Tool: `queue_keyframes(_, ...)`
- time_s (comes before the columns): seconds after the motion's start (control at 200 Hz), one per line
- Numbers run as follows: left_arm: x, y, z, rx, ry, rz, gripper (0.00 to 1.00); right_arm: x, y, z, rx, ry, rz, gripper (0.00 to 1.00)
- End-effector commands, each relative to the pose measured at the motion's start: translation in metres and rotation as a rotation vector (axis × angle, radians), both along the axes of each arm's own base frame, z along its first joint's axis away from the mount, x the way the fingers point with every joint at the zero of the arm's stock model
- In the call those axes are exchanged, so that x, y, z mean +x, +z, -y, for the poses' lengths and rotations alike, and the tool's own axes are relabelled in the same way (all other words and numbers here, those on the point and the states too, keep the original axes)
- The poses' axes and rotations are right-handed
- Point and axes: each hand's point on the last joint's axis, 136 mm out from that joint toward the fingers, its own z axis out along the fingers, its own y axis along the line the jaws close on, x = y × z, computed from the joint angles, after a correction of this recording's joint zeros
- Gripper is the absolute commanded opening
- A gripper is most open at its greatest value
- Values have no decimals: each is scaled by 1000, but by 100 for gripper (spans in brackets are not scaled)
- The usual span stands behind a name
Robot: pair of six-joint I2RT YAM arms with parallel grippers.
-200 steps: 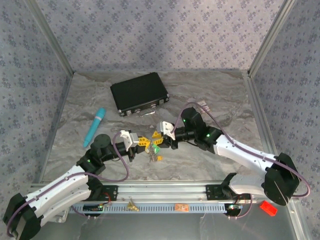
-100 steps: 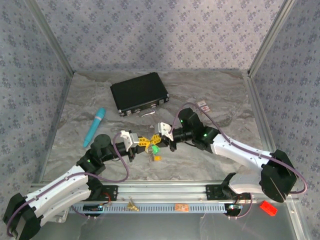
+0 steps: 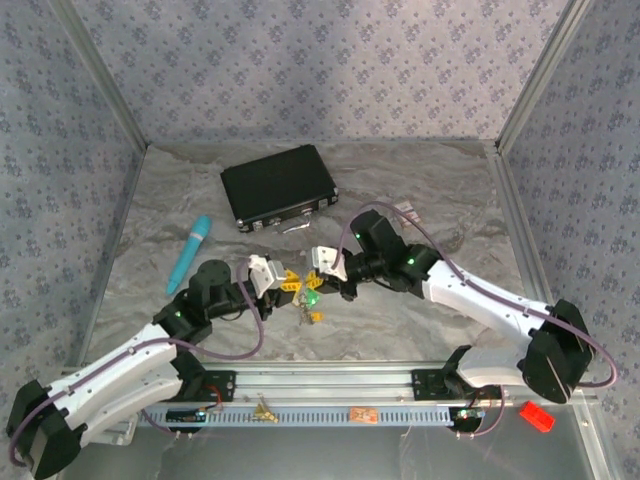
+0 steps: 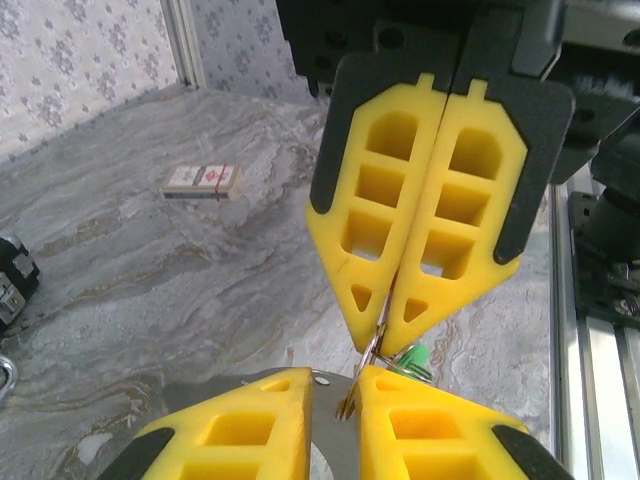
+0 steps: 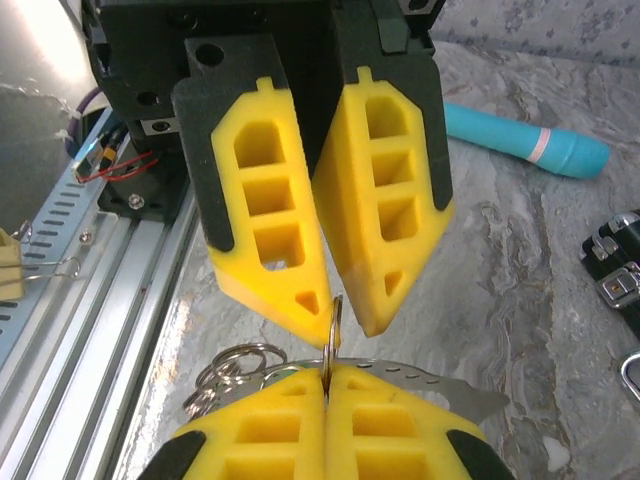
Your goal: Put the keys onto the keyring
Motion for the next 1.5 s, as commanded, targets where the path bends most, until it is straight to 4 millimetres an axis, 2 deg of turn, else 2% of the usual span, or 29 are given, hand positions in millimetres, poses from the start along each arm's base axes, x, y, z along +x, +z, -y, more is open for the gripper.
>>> queue_keyframes(0.0,-2,3,3,31,-26,10,17,-5,0,1,-79,34,14,0)
queue_keyframes(0.075,-4,2,5,38,-46,8,14,-7,0,0,-107,50,14,0)
queue_keyframes(0.165,-6,2,7,47,-65,8,0,-9,6,-3,-110,58,16,0)
queue_keyframes(0.245,-8,3,8,39,-76,14,0,-8,8,-2,-97,45,-3,0)
queue_keyframes(0.29,-8,6,8,23,-75,22,0,-4,6,-1,-87,22,-23,17)
queue_keyframes(0.315,-8,7,8,13,-73,27,0,-3,5,0,-78,12,-30,22)
queue_keyframes(0.42,-7,9,7,-19,-63,39,0,-2,-6,1,-67,-14,-50,31)
queue_keyframes(0.525,-7,9,6,-21,-57,42,0,1,-14,4,-77,-43,-58,32)
queue_keyframes(0.655,-7,8,5,-19,-48,35,0,12,-15,11,-58,-131,24,34)
queue_keyframes(1.024,-10,10,5,-44,-61,57,0,5,-10,3,-12,-87,-4,31)
queue_keyframes(1.299,-13,12,6,-49,-77,65,0,6,-8,0,-8,-80,-18,22)
queue_keyframes(1.499,-15,11,7,-47,-86,63,0,14,-3,5,12,-127,0,33)
